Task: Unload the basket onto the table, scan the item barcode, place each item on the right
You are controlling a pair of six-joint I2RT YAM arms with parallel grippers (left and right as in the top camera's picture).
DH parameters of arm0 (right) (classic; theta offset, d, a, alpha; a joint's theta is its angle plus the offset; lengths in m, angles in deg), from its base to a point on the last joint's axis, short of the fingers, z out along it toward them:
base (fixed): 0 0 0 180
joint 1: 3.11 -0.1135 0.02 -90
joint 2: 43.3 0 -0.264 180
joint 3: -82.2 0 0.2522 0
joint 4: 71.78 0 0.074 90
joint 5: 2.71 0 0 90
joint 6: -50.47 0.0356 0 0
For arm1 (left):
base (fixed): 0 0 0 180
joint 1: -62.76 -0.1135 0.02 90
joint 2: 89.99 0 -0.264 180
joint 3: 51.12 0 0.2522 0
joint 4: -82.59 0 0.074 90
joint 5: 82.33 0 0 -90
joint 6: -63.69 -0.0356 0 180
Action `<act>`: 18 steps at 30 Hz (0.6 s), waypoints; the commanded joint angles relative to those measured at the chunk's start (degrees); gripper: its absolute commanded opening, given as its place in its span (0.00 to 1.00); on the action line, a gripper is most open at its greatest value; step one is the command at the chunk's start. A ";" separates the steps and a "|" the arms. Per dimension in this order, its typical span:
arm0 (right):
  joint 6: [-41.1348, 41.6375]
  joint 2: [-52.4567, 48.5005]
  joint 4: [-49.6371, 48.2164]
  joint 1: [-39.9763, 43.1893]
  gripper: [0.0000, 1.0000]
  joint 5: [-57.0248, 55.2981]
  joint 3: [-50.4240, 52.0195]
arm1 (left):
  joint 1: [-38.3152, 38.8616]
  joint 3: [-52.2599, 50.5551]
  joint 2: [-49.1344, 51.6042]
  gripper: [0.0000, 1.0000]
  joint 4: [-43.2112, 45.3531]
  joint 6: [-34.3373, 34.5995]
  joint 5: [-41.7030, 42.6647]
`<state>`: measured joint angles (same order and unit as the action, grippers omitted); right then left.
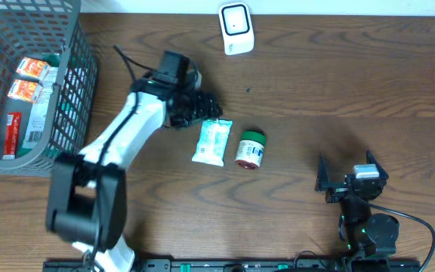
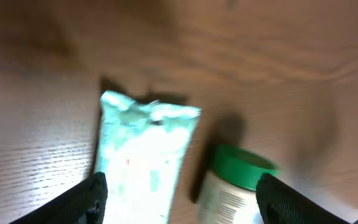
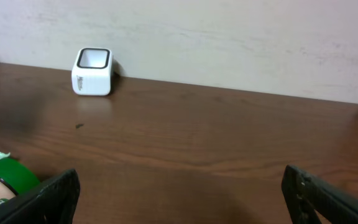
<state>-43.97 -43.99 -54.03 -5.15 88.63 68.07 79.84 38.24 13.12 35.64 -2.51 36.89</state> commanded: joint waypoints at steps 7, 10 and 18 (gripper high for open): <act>-0.33 0.31 0.22 0.61 0.99 0.22 0.04 | 2.69 0.57 -1.27 0.11 -4.28 -6.49 -5.14; -0.33 0.31 0.22 0.61 0.99 0.22 0.04 | 3.63 -0.37 1.16 0.08 -4.48 -6.27 -11.37; -0.33 0.31 0.24 0.61 0.99 0.22 0.04 | 4.04 -0.48 6.25 0.07 -4.39 -5.38 -11.93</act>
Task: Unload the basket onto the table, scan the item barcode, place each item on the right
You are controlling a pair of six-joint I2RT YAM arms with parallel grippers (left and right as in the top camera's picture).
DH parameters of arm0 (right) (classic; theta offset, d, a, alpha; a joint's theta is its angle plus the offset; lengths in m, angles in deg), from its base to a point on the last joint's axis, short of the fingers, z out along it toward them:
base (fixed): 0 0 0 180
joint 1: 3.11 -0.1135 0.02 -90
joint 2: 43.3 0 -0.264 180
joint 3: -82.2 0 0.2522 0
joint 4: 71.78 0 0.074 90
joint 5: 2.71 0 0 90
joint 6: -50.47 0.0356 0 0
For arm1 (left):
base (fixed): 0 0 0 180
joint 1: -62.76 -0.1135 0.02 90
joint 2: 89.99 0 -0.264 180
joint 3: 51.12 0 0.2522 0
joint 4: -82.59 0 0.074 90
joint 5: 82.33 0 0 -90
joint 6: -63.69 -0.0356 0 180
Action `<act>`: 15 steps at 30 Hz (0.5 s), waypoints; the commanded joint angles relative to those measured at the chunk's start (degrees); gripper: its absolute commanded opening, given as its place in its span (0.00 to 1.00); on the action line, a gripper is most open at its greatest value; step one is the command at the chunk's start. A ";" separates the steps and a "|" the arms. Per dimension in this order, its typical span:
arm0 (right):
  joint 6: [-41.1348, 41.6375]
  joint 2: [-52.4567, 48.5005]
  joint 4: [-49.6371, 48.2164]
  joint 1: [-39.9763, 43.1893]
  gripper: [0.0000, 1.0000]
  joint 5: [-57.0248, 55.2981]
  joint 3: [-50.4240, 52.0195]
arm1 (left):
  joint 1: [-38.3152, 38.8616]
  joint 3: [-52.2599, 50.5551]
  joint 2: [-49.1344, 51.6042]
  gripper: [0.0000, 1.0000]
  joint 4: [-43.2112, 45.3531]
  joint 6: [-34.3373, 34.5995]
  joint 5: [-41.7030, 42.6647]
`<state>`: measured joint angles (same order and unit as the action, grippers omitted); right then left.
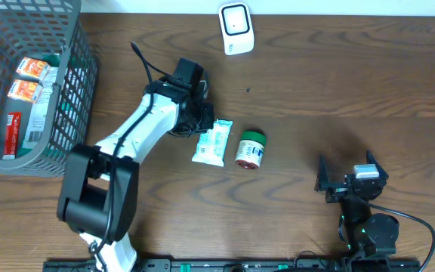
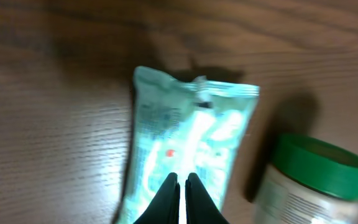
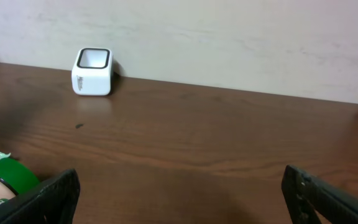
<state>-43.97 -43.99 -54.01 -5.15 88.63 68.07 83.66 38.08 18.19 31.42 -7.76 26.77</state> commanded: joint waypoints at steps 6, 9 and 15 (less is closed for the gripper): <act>-0.33 0.31 0.20 0.61 0.99 0.22 0.04 | 1.77 -0.35 3.04 0.07 -0.46 2.36 -1.88; -0.33 0.31 0.20 0.61 0.99 0.22 0.04 | 3.02 -0.48 3.87 0.07 -0.48 2.84 -1.86; -0.33 0.31 0.22 0.61 0.99 0.22 0.04 | 5.49 -0.55 4.11 0.08 -0.24 5.62 -3.17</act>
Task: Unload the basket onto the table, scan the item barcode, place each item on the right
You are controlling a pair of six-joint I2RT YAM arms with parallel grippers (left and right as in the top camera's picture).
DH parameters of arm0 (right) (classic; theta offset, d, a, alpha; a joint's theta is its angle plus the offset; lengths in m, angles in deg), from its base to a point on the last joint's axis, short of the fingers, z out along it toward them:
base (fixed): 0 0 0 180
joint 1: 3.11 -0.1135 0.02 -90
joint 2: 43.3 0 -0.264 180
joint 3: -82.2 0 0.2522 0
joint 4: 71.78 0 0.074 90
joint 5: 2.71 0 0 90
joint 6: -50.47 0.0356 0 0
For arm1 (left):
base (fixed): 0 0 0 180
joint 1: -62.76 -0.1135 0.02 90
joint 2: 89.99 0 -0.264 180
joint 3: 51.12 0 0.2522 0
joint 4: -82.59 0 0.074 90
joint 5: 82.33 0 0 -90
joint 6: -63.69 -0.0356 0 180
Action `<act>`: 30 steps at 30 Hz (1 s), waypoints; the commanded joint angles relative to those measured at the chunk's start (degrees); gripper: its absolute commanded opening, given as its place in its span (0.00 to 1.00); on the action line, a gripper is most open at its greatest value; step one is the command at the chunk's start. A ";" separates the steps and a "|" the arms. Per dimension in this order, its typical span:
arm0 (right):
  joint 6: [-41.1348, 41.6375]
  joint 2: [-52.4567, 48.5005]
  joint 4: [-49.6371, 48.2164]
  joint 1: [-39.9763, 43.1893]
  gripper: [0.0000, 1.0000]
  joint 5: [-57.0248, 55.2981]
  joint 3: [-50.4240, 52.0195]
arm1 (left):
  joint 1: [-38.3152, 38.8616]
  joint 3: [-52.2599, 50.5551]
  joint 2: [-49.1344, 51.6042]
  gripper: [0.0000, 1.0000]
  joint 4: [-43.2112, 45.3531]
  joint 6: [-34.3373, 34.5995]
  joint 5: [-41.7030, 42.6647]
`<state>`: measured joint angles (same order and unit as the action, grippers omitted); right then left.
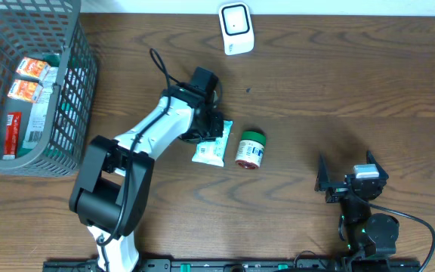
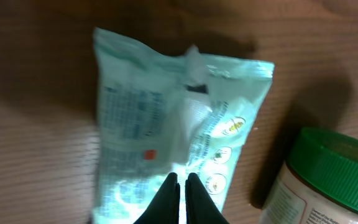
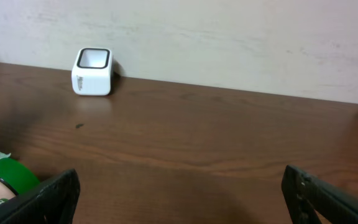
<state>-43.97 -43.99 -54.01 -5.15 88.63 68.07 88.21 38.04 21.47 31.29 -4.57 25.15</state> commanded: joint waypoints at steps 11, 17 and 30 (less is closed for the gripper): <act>-0.33 0.31 0.20 0.61 0.99 0.22 0.04 | 1.09 -0.26 -4.52 0.07 1.79 2.99 -9.66; -0.33 0.31 0.20 0.61 0.99 0.22 0.04 | 1.11 -2.32 -3.87 0.07 2.03 3.02 -17.03; -0.33 0.31 0.20 0.61 0.99 0.22 0.04 | 4.50 -6.32 -3.56 0.08 5.46 3.06 -16.68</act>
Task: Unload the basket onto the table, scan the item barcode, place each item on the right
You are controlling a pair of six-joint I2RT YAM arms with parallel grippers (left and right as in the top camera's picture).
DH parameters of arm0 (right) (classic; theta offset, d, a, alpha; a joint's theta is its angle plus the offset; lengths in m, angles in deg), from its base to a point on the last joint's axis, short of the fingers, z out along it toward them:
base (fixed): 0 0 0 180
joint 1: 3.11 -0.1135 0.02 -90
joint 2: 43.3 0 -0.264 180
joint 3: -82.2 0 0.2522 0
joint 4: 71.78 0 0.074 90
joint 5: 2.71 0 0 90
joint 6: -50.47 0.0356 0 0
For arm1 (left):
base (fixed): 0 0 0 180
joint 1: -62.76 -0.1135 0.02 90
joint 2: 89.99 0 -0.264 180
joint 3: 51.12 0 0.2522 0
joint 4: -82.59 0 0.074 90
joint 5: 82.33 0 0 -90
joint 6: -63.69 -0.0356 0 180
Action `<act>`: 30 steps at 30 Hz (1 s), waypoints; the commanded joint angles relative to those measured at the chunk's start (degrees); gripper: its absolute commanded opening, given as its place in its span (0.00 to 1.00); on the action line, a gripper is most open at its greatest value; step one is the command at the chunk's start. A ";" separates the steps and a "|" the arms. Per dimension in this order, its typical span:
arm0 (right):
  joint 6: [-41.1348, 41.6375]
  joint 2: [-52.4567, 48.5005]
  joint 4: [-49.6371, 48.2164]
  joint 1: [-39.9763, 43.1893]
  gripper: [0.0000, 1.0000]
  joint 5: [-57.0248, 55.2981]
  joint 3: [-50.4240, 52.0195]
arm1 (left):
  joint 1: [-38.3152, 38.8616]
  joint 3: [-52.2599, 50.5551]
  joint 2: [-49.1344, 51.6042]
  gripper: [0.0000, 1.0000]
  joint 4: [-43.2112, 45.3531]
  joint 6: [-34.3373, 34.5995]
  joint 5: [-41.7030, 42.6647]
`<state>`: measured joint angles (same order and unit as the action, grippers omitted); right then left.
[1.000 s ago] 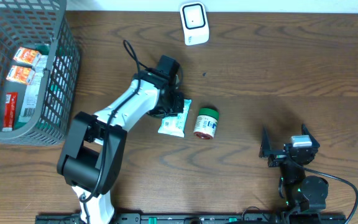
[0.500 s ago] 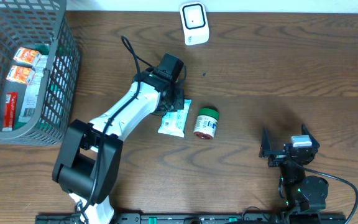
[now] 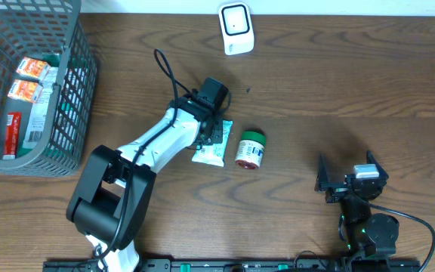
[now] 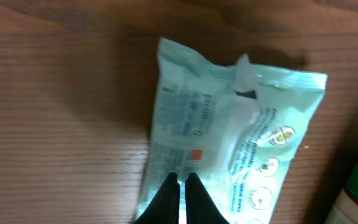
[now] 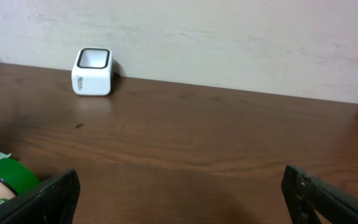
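Observation:
A pale green wipes packet lies flat on the wooden table, printed side up in the left wrist view. Right of it lies a jar with a green lid, just showing at the frame edge. My left gripper hangs over the packet's far end, its fingers shut together just above the wrapper's left part. The white scanner stands at the table's far edge. My right gripper rests open near the front right, with nothing between its fingers.
A grey wire basket with several boxed goods stands at the far left. The left arm's black cable loops over the table behind the packet. A pale wall rises behind the scanner.
My left gripper has shifted a little to the right over the packet, still shut. The packet and jar lie where they were. The right arm has not moved.
My left gripper stood open to the left of the packet's far end. By the following moment it was shut and nearer the packet. Then it hung over the packet's top edge, and now it sits a bit further right. Packet, jar and right arm stayed put.

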<state>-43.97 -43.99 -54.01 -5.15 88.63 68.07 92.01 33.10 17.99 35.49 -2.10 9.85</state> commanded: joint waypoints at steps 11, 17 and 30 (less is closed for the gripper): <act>-0.33 0.31 0.20 0.61 0.99 0.22 0.04 | 2.99 -2.54 0.09 0.07 2.49 1.57 2.12; -0.33 0.31 0.20 0.61 0.99 0.22 0.04 | 3.43 -1.95 -0.44 0.07 3.06 0.50 -0.11; -0.33 0.31 0.20 0.61 0.99 0.22 0.04 | 2.95 -2.36 0.20 0.08 4.09 0.52 -7.76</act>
<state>-43.97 -43.99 -54.01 -5.15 88.63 68.07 94.15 31.35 17.49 39.46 -1.03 4.10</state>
